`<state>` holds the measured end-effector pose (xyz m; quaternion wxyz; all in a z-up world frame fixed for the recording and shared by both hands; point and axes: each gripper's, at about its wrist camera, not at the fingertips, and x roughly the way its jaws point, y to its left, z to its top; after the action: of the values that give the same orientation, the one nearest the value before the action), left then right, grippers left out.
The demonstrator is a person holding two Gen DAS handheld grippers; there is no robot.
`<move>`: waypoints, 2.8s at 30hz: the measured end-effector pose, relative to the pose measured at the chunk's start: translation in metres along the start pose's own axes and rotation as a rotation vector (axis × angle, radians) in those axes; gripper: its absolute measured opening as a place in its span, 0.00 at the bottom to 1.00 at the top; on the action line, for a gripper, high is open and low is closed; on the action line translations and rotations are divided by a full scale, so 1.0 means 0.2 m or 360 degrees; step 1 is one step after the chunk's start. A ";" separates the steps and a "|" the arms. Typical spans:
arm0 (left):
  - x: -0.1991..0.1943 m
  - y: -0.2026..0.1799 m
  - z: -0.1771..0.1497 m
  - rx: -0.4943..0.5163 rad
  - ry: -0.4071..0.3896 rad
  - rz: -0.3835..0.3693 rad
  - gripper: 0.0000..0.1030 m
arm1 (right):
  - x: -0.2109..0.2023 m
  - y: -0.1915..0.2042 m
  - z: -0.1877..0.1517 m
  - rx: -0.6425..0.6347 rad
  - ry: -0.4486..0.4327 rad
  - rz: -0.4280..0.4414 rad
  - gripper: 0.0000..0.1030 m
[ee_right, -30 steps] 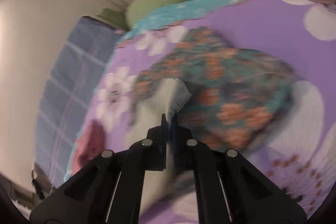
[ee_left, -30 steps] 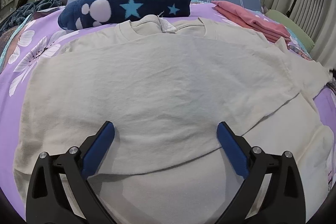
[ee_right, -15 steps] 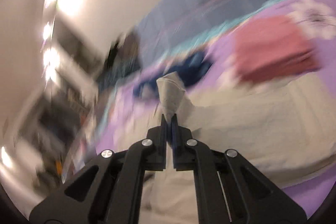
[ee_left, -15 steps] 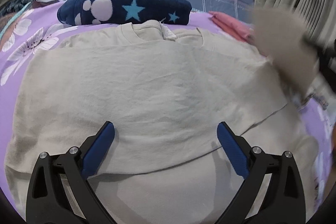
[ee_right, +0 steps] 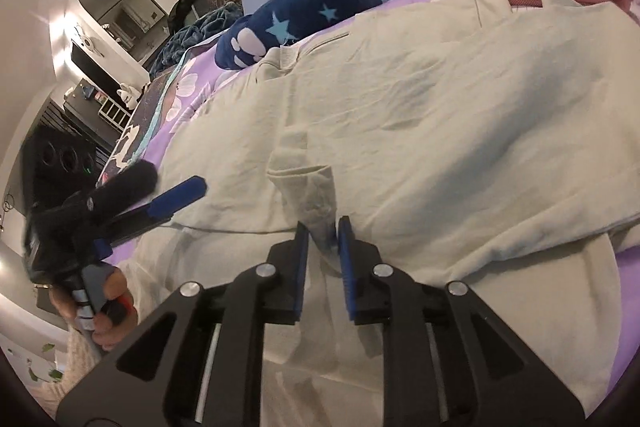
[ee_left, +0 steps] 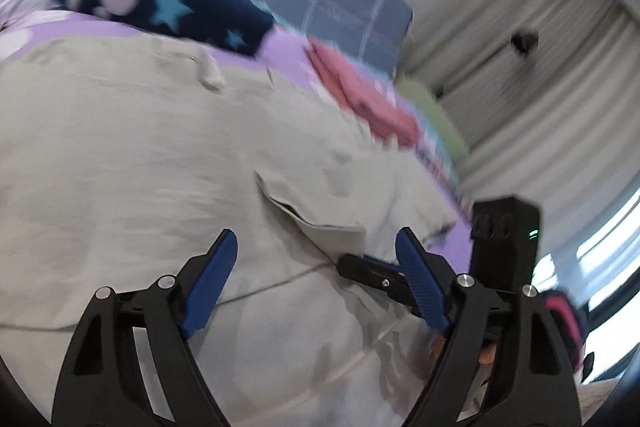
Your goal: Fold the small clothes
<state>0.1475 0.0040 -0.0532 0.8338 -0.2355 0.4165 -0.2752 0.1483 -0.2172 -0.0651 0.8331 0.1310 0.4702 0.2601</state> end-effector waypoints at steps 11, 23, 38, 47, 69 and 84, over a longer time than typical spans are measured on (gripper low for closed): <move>0.42 -0.04 0.13 -0.0231 0.0188 -0.0060 0.03 | -0.02 0.02 -0.05 -0.0094 -0.0037 -0.0038 0.18; -0.26 -0.38 0.43 0.0198 -0.0355 0.0001 0.00 | -0.18 -0.28 -0.05 0.0276 -0.0252 -0.0048 0.29; 0.23 -0.02 0.07 0.0080 0.0233 0.0177 0.40 | -0.23 -0.15 -0.13 0.0087 -0.0167 -0.0109 0.39; 0.10 -0.30 0.24 0.0296 -0.0011 0.0076 0.03 | -0.38 -0.21 -0.15 0.0103 -0.0240 -0.0174 0.42; -0.76 0.18 0.28 0.0179 -0.0388 0.0644 0.04 | -0.15 -0.16 -0.11 0.0011 -0.0168 -0.0410 0.49; -0.52 0.28 0.15 0.0161 -0.0292 0.0813 0.43 | -0.44 -0.10 -0.04 -0.0095 -0.0200 -0.0174 0.53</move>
<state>0.1347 0.1192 -0.0125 0.9212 -0.1049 0.3709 -0.0539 0.1113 -0.2831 -0.0153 0.8775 0.0962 0.4155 0.2195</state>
